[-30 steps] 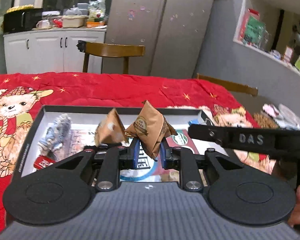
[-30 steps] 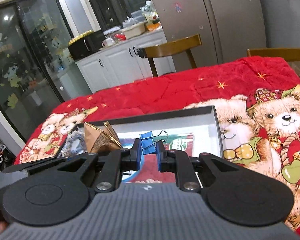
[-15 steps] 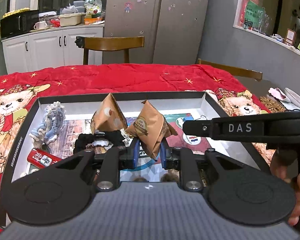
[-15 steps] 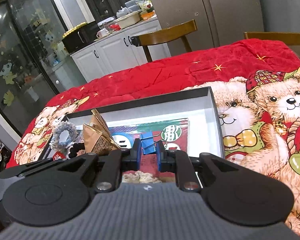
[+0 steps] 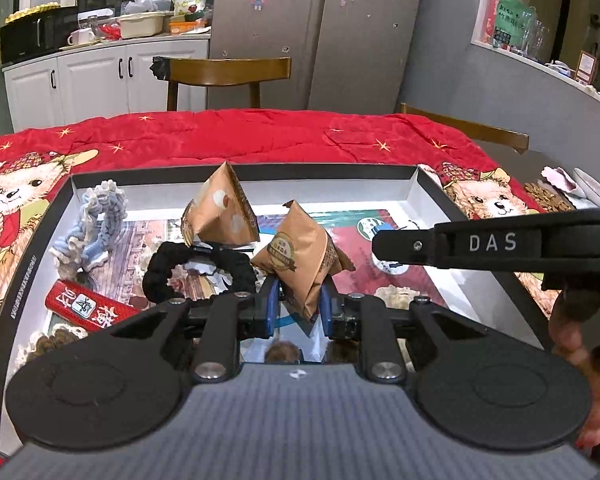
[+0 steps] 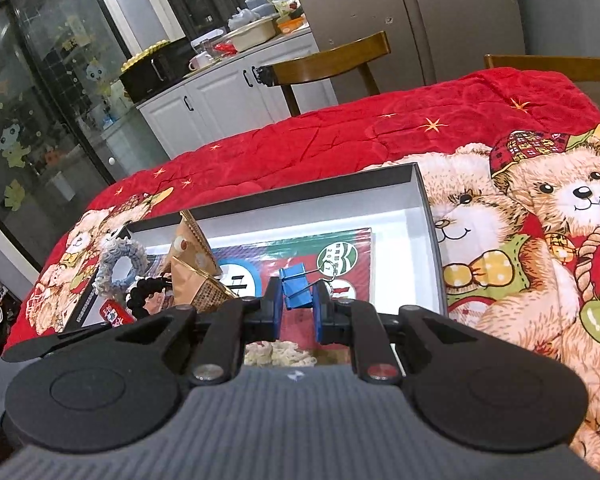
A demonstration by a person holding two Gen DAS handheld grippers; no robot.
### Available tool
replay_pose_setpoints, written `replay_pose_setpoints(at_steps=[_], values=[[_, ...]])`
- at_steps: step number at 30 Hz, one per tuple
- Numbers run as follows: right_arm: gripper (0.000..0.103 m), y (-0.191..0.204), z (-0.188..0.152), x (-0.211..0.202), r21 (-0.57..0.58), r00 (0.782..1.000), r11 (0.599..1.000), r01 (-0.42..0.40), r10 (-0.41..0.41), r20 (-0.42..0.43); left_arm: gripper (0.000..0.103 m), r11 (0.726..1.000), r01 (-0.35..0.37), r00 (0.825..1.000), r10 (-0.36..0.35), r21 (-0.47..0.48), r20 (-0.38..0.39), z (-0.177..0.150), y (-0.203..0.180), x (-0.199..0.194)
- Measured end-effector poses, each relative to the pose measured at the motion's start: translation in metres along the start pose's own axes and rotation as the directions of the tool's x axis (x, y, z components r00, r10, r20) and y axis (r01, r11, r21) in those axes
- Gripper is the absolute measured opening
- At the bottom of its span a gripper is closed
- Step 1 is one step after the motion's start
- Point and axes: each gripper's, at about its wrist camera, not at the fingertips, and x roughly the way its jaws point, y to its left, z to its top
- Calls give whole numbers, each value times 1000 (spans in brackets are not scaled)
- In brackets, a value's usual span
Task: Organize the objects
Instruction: 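Carry the packet and binder clip over the black box and lower them inside, then open both grippers to drop the packet and binder clip into the box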
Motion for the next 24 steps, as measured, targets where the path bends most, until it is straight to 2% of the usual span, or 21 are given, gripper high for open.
replay_pose_setpoints(at_steps=[5,24], values=[[19,-2,0,3,4,999,1000,-5,6,-31,25,1000,-4,1000,4,2,-6,-1,-1,3],[19,-3,2,3,4,999,1000,-18,19,-46,25,1000,-13,1000,13,13,-4,-4,-1,7]])
